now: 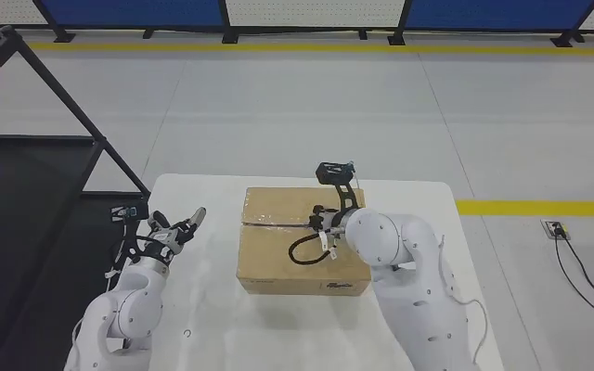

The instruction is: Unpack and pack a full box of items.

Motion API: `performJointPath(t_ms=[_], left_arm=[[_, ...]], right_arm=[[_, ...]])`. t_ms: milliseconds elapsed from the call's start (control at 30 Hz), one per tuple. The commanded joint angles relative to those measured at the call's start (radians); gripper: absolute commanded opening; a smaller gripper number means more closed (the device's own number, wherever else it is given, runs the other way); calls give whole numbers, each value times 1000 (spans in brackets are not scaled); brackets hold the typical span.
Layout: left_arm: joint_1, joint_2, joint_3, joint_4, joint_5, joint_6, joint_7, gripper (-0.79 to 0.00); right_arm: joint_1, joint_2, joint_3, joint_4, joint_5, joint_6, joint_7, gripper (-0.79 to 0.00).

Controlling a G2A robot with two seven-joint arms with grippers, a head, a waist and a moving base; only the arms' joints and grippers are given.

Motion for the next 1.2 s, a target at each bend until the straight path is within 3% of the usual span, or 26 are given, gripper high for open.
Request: performJointPath(t_ms=[0,333,600,1167], left_arm=[[-1,1,1,3,-1,-1,1,0],[-10,4,9,11,6,-4,-5,0],[-27,6,15,15,7,-6,-9,0],[-43,11,19,32,3,-5,-5,0]], right_arm=[[30,-1,16,51,68,-2,26,-785],[90,1,10,191,136,6,17,-785],[54,25,51,143,118,-6,88,-785],[-29,66,147,32,79,71,63,-785]])
